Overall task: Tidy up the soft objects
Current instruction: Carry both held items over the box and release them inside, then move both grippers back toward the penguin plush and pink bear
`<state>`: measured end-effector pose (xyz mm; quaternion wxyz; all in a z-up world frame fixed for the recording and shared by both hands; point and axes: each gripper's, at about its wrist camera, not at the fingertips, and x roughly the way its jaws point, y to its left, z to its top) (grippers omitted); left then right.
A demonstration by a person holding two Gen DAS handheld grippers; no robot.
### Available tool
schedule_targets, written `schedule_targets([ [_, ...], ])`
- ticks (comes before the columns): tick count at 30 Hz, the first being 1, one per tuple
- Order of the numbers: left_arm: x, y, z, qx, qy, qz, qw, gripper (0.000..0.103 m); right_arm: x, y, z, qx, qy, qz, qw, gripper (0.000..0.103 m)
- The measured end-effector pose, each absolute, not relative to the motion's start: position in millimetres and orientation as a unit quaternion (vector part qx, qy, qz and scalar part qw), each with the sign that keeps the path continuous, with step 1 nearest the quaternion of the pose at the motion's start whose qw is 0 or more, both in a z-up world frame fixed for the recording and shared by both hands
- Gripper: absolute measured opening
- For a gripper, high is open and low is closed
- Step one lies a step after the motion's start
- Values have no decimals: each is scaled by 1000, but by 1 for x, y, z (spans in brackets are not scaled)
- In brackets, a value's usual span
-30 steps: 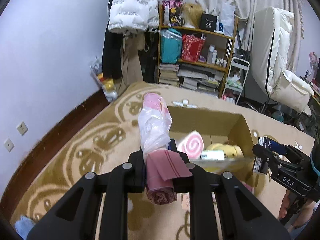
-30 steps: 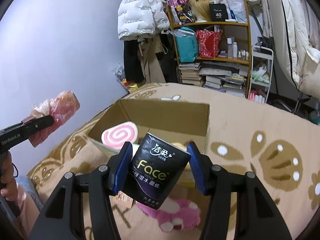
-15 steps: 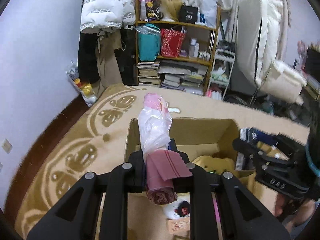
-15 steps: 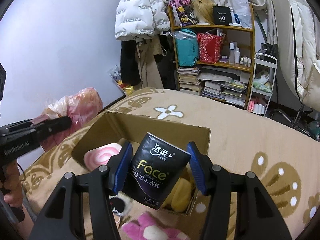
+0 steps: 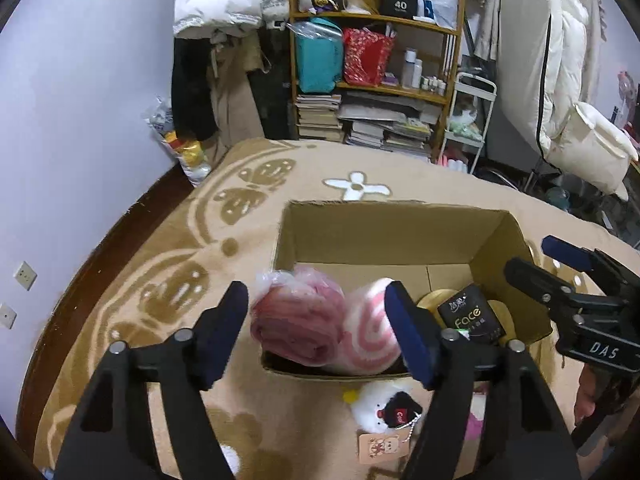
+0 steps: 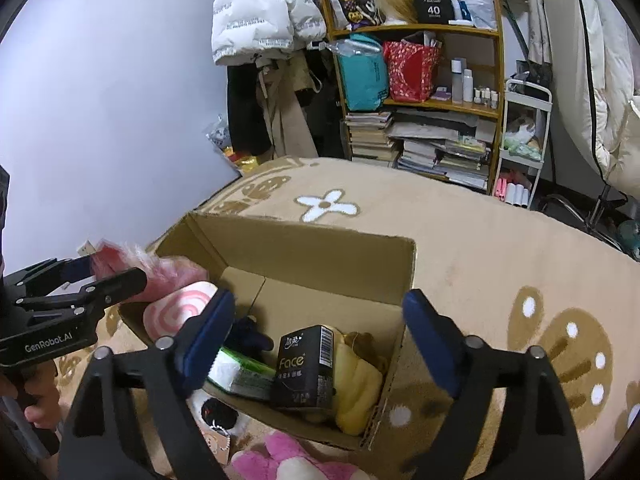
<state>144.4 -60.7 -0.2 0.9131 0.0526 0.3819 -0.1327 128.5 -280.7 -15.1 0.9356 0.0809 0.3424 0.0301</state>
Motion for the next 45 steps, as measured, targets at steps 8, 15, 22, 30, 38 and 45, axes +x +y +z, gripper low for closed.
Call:
schedule_targets([
  [8,128,-45,15,70,370,-99,921,94,110,-282,-1,79,336,22,938,103],
  [15,105,-28,21,56,370,-94,922,100,85,-277,4,75,333,22,940,103],
  [22,86,-24,15,55,388,-98,915,100,61,-269,-1,80,341,21,937,103],
  [30,70,-32,6,59,402,-112,907,100,40,-262,-10,83,351,17,932,103],
  [38,70,-37,-13,56,431,-122,892,100,30,-255,-34,85,377,19,922,103],
  [45,75,-42,-31,62,454,-124,880,100,32,-246,-57,69,405,22,912,103],
])
